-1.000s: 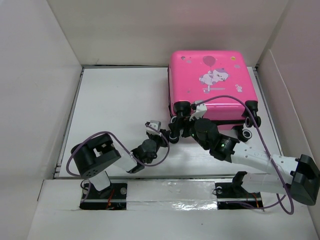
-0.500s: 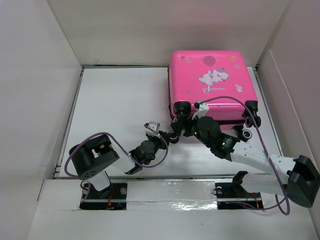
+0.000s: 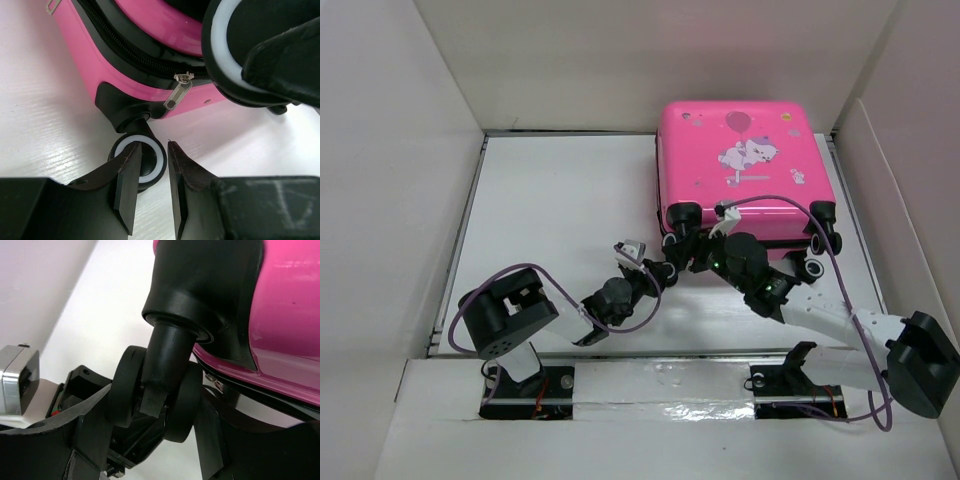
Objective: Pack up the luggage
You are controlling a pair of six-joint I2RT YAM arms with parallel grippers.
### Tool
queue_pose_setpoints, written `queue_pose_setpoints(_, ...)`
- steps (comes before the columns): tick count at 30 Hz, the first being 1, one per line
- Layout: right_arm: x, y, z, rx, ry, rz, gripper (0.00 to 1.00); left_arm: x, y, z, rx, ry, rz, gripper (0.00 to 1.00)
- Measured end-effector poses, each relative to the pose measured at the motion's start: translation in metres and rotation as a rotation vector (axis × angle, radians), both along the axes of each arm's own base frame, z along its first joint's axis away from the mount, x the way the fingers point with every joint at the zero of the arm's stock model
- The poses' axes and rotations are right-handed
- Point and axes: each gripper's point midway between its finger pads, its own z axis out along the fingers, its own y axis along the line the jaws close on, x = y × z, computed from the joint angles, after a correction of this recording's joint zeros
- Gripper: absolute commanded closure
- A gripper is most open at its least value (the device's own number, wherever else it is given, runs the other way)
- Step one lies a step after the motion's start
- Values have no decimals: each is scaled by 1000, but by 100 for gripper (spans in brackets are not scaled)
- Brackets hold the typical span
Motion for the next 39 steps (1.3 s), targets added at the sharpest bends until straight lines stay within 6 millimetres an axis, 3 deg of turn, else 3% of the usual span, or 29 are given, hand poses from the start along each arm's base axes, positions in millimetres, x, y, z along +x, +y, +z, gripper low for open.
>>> queue_pose_setpoints(7,-5,5,9,196,34,94,52,0,-3,0,0,0,-7,61)
queue_pose_setpoints(8,-6,5,11,214,41,102,57,2,-5,1,-1,-2,-7,61)
queue_pose_setpoints(15,-12,10,15,283,96,141,61,14,-23,4,10,-24,-4,61)
queue_pose_setpoints(31,-3,9,21,332,91,94,66,37,-33,13,-59,-75,128,68)
queue_pose_setpoints(39,5,5,23,338,71,56,68,49,-39,17,-48,-98,201,86)
